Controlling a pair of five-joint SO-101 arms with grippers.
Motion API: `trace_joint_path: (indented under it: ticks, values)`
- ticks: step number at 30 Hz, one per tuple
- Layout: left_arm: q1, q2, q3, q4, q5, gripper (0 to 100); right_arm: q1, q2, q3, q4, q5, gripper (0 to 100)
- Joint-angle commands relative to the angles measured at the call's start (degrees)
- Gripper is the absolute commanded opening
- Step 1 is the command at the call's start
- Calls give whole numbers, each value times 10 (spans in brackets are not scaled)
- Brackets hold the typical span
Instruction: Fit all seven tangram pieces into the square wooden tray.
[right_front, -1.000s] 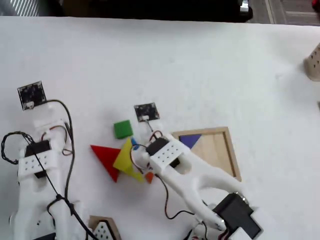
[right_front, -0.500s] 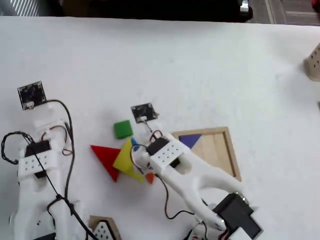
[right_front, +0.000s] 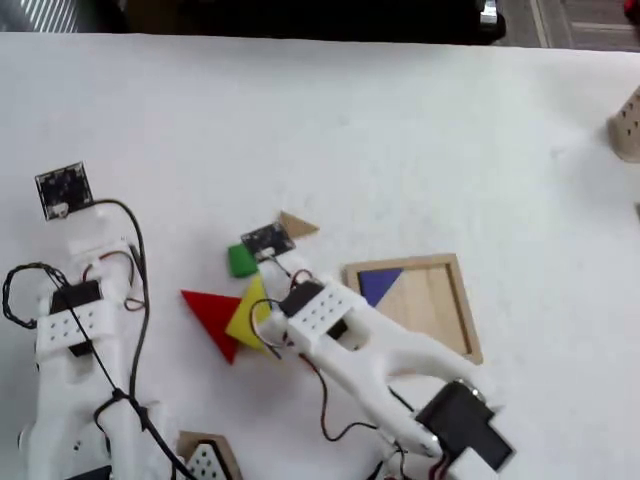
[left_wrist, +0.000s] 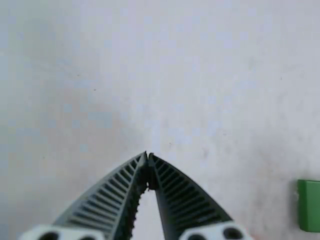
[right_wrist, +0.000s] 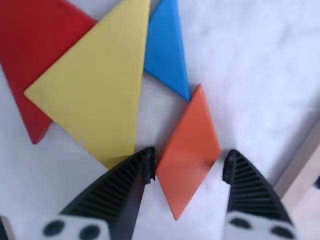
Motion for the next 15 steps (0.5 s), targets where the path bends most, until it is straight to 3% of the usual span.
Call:
trace_joint_path:
  ticks: [1,10,15]
  values:
    - [11,-19,-4,-12,3,27,-7,33,-54,22,14,91]
    - [11,-19,-4,-12,3,27,-3,92,-116,73,61,89]
    - [11,-19,-4,-12,3,27,51,65,-119,91,76,22]
